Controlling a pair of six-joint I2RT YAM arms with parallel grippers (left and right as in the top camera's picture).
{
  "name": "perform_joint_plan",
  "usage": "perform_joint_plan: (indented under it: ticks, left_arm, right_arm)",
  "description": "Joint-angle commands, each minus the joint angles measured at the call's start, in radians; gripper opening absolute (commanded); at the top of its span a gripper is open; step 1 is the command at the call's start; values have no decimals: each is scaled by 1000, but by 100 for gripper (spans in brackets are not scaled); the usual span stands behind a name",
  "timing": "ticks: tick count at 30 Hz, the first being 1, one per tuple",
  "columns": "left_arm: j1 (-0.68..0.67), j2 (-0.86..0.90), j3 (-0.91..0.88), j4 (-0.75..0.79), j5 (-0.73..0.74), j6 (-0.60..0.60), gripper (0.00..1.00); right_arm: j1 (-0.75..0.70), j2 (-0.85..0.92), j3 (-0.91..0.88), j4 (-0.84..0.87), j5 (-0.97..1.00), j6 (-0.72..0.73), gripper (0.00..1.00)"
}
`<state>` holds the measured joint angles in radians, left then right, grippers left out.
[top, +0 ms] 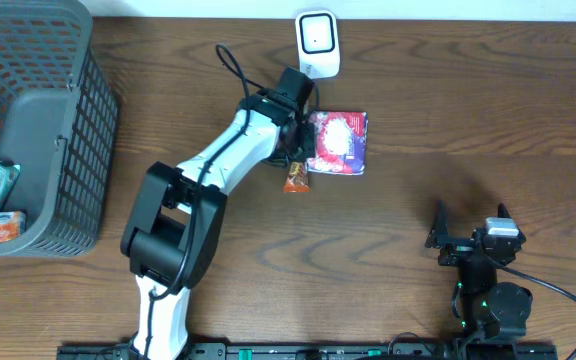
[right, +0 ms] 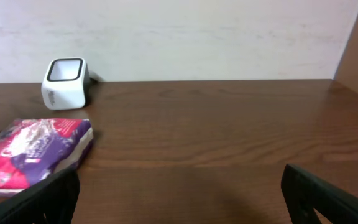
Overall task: Scan the item barcode
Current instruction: 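Carry the red snack bar to the scanner, then place the red snack bar left of the pack and release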
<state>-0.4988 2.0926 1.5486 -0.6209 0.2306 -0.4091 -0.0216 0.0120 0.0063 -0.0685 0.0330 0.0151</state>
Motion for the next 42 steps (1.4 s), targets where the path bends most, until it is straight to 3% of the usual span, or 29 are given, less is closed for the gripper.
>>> perform_joint_plan:
  ticks: [1,3,13,17,28,31,35,42]
  left_arm:
    - [-28,13,7,-3,5,-63,7]
    - [-41,13,7,-5,4,-137,7]
    - [-41,13,7,4,-297,-127,7]
    - [-41,13,7,50,-303,-54,8]
    - [-41,14,6,93,-303,-55,9]
    - [-41,14,6,97,-303,-56,14]
    - [-41,14,6,95,-302,-56,29]
    - [-29,-32,24,95,-303,-21,31]
  right_arm:
    - [8,-5,-1,-3,-2,10,99]
    - [8,-5,-1,-3,-2,10,99]
    - [8,-5,-1,-3,-2,10,99]
    - [8,-5,-1,-3,-2,10,99]
    - [8,-5,-1,-3,-2,10,99]
    - [8,-5,-1,-3,-2,10,99]
    - [8,-5,-1,-3,-2,10,99]
    - [8,-5,-1,-3,-2,10,99]
